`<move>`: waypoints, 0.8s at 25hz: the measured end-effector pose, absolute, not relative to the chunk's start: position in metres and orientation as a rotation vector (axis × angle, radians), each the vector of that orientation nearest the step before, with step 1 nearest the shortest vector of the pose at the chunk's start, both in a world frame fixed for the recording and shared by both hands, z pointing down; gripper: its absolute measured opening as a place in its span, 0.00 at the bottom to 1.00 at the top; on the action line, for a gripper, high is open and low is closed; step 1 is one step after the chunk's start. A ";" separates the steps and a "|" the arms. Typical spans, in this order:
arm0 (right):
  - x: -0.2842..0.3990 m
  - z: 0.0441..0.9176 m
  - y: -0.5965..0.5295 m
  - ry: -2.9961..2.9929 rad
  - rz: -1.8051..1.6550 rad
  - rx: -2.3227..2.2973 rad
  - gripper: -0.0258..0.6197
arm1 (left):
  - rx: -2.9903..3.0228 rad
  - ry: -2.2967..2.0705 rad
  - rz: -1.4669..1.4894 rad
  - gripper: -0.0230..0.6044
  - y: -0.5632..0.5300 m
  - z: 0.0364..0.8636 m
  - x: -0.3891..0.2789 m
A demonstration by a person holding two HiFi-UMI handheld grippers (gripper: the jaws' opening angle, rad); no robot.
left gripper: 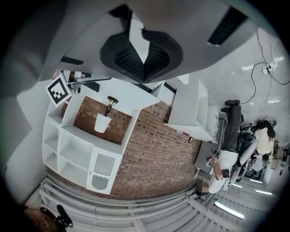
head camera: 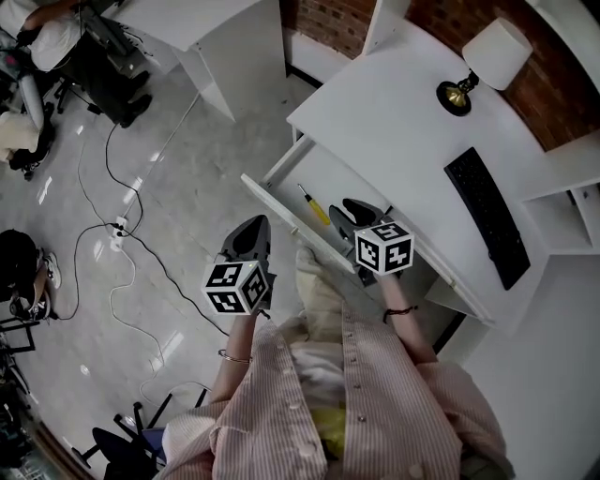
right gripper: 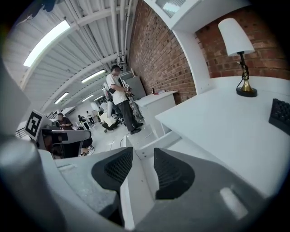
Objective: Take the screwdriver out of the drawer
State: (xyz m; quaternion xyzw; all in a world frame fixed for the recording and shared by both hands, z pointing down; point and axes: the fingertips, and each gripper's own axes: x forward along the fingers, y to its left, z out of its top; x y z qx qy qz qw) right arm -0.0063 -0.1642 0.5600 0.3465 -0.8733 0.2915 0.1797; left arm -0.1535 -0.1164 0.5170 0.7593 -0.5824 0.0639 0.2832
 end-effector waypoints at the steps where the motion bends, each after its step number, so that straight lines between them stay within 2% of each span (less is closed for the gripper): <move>1: -0.009 0.566 -0.168 -2.453 0.832 0.960 0.26 | 2.027 -1.547 0.178 0.03 -0.123 0.521 -0.153; 20: -0.044 0.693 -0.225 -2.149 0.863 0.684 0.26 | 1.922 -1.404 0.311 0.03 -0.212 0.590 -0.147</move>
